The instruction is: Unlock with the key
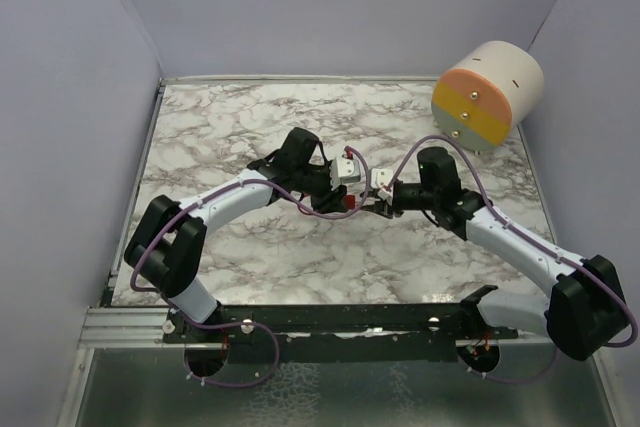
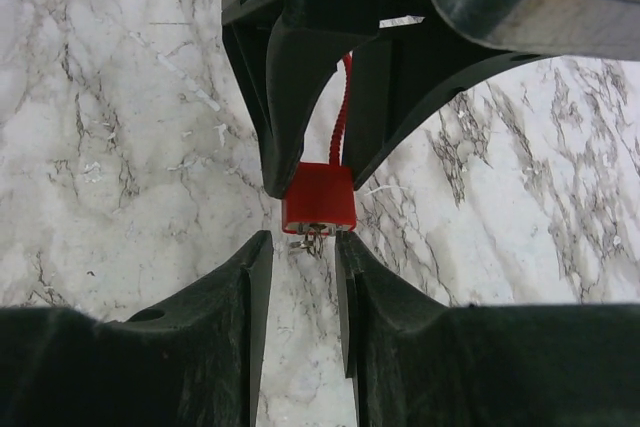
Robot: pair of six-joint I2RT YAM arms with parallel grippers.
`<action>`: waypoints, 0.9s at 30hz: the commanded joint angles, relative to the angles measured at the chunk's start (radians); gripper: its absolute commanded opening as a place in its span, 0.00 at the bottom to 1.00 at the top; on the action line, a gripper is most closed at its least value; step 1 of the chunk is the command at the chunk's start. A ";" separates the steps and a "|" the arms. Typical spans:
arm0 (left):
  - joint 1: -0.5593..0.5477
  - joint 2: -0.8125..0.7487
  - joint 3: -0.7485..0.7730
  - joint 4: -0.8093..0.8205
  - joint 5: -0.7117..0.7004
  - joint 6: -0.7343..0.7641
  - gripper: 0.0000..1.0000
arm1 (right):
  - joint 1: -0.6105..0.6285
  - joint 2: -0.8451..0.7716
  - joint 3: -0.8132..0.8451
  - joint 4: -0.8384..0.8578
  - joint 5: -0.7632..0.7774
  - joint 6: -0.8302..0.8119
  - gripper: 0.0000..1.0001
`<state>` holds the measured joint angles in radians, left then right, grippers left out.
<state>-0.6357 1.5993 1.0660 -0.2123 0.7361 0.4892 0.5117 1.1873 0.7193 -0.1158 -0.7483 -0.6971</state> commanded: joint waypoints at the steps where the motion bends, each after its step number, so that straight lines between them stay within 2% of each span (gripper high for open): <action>1: 0.005 -0.019 0.019 0.008 0.059 0.030 0.00 | 0.015 -0.007 0.008 0.006 0.036 0.010 0.31; 9: 0.005 -0.079 -0.037 0.067 0.075 0.015 0.00 | 0.017 -0.024 -0.032 0.093 0.071 0.063 0.27; 27: 0.005 -0.117 -0.063 0.099 0.078 0.015 0.00 | 0.017 -0.005 -0.036 0.099 0.047 0.073 0.24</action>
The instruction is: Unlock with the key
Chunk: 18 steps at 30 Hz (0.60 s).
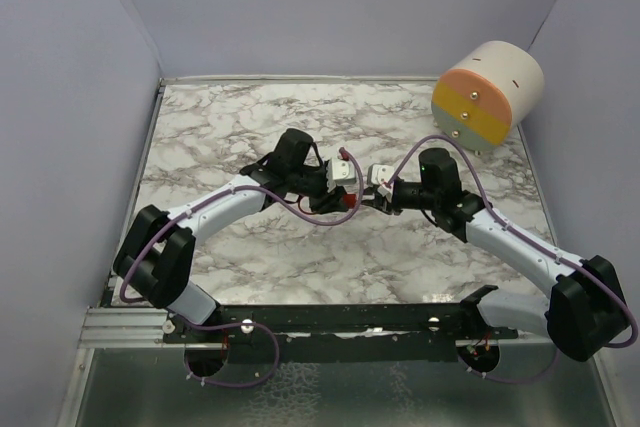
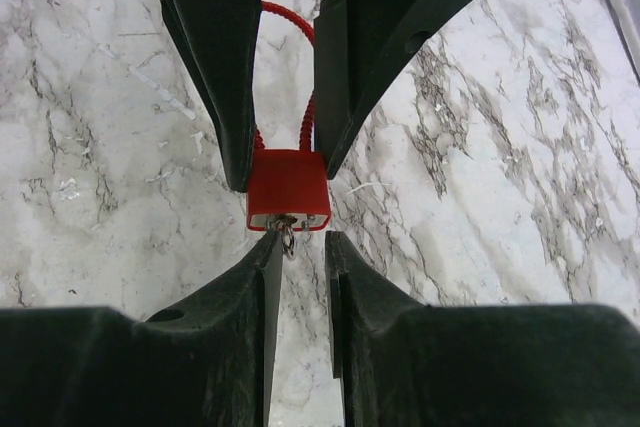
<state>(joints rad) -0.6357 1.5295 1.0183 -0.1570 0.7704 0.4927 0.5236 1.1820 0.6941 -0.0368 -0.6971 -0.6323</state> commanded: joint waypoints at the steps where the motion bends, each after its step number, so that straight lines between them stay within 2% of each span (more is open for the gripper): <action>1: 0.005 -0.050 -0.016 0.046 0.042 0.011 0.00 | 0.006 0.001 -0.010 0.019 -0.004 0.007 0.24; 18: 0.005 -0.069 -0.033 0.072 0.060 0.017 0.00 | 0.006 0.017 -0.001 0.012 -0.031 0.013 0.13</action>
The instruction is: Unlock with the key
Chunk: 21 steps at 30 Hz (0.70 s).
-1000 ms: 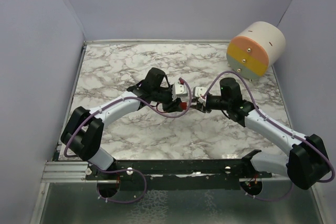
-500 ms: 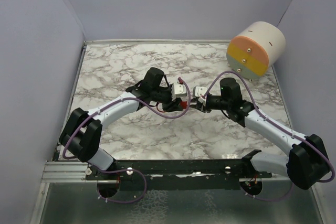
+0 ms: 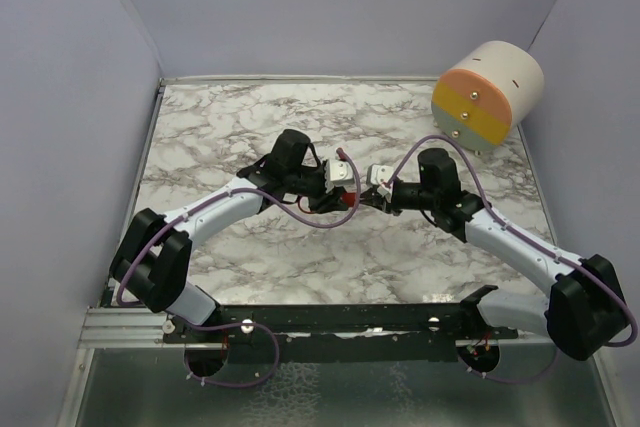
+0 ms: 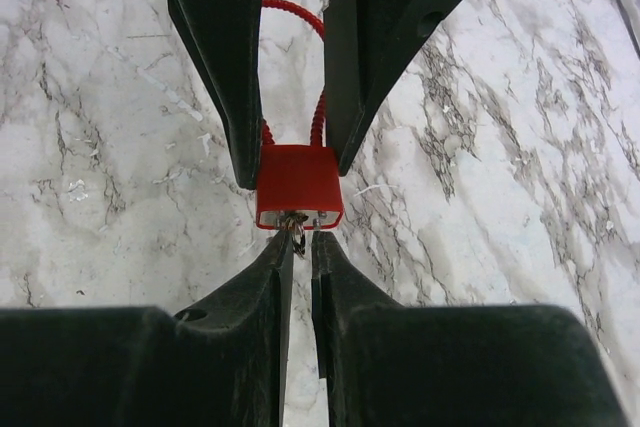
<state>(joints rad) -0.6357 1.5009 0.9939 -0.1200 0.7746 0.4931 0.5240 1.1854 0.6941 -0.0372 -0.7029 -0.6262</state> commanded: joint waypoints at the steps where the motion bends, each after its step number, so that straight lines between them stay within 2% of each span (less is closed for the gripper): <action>1: 0.005 -0.042 -0.009 0.035 0.056 0.018 0.00 | 0.005 0.016 0.000 0.010 -0.028 0.006 0.12; 12: 0.004 -0.059 -0.038 0.083 0.046 0.020 0.00 | 0.005 0.040 0.021 -0.006 -0.046 0.015 0.02; 21: 0.003 -0.107 -0.095 0.168 0.026 0.015 0.00 | 0.006 0.062 0.045 -0.029 -0.067 0.038 0.01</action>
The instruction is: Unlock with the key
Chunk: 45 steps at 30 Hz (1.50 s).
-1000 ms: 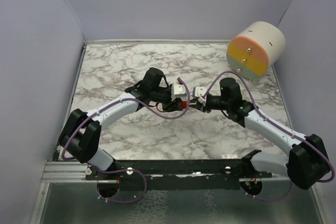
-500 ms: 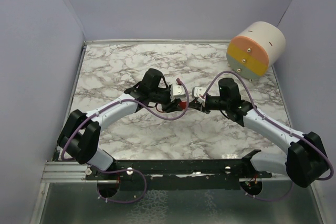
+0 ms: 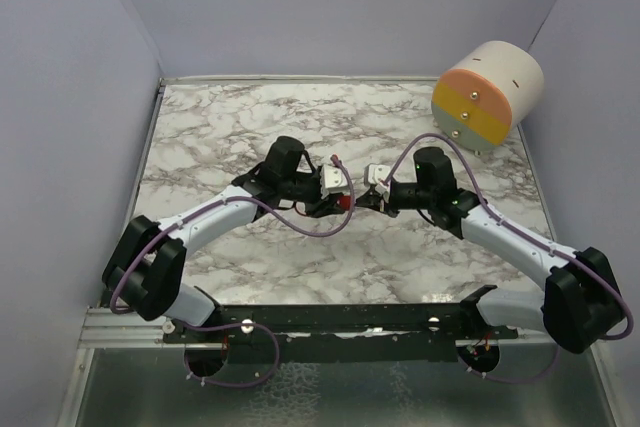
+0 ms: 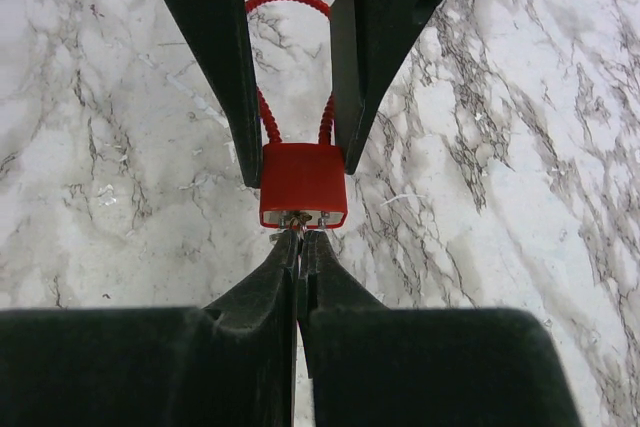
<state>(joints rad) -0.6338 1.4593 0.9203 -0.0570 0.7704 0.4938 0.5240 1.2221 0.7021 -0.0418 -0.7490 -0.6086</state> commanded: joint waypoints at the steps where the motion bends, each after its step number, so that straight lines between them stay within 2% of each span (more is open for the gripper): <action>1: 0.002 -0.075 -0.031 0.121 0.028 0.013 0.00 | 0.005 0.030 0.041 -0.028 -0.023 0.023 0.01; 10: 0.000 -0.127 -0.089 0.209 -0.002 0.006 0.00 | 0.005 0.053 0.060 -0.035 -0.040 0.063 0.01; 30: -0.009 -0.116 -0.122 0.284 -0.053 -0.011 0.00 | 0.005 0.101 0.109 -0.086 -0.049 0.103 0.01; 33: -0.009 -0.102 -0.110 0.275 -0.073 -0.030 0.00 | 0.005 0.081 0.096 -0.063 0.000 0.117 0.07; 35: -0.009 -0.090 -0.105 0.278 -0.093 -0.046 0.00 | 0.004 0.061 0.084 -0.048 0.009 0.115 0.20; 37: -0.007 -0.076 -0.098 0.280 -0.116 -0.062 0.00 | 0.005 0.039 0.070 -0.031 0.014 0.119 0.25; 41: -0.006 -0.051 -0.080 0.280 -0.150 -0.086 0.00 | 0.004 0.010 0.056 -0.020 0.055 0.128 0.27; 45: 0.001 -0.050 -0.078 0.302 -0.203 -0.118 0.00 | 0.005 -0.015 0.056 -0.017 0.157 0.167 0.27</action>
<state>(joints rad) -0.6380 1.4063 0.8055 0.1749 0.6418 0.4191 0.5236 1.2484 0.7681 -0.0826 -0.7052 -0.4923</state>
